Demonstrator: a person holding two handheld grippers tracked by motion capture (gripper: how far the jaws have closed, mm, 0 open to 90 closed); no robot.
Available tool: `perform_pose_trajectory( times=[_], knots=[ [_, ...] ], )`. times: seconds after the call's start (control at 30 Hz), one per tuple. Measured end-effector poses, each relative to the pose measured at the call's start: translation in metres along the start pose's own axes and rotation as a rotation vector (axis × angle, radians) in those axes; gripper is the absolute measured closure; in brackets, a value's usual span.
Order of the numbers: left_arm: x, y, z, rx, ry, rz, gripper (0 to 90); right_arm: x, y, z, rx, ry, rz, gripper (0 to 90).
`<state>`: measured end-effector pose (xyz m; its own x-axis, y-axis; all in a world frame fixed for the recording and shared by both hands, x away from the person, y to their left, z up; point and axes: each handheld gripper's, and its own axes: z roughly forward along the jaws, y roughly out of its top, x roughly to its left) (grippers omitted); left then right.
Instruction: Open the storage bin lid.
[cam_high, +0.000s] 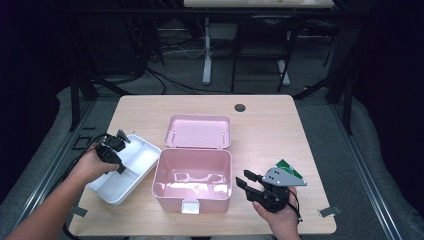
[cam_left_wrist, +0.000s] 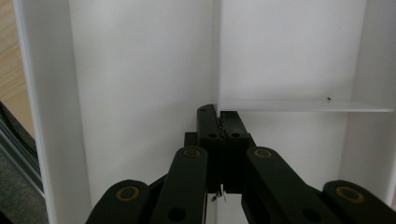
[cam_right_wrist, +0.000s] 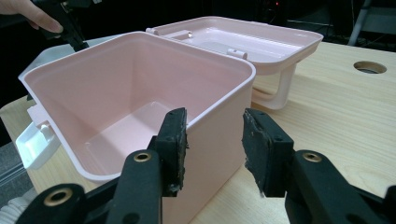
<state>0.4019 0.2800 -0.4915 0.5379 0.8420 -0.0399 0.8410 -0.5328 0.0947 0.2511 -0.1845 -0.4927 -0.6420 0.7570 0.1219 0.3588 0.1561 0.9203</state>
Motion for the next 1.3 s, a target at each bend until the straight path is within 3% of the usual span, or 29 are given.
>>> perform_pose_trajectory(
  times=[0.23, 0.7, 0.83, 0.87, 1.07, 1.2, 1.3],
  knots=[
    [-0.001, 0.001, 0.017, 0.015, 0.002, 0.001, 89.2, 0.0, 0.0, 0.0, -0.001, -0.002, -0.002, 59.5],
    [-0.005, 0.005, 0.037, 0.025, 0.012, -0.009, 89.2, -0.001, 0.0, -0.001, 0.007, -0.006, -0.007, 59.4],
    [-0.007, 0.004, 0.04, 0.013, 0.025, 0.005, 88.4, -0.001, 0.0, -0.001, 0.008, -0.004, -0.004, 59.3],
    [-0.009, 0.002, 0.039, 0.004, 0.042, 0.016, 88.4, -0.001, 0.0, -0.001, 0.008, -0.006, -0.006, 59.3],
    [-0.012, -0.01, 0.021, -0.091, 0.055, 0.025, 73.7, -0.002, 0.003, -0.002, 0.01, 0.001, -0.003, 57.2],
    [-0.012, -0.017, 0.006, -0.199, 0.014, 0.011, 61.5, -0.002, 0.007, -0.003, 0.013, -0.004, -0.017, 54.5],
    [-0.013, -0.021, -0.005, -0.327, -0.018, 0.003, 56.0, -0.003, 0.012, -0.003, 0.029, -0.017, -0.043, 51.1]
  ],
)
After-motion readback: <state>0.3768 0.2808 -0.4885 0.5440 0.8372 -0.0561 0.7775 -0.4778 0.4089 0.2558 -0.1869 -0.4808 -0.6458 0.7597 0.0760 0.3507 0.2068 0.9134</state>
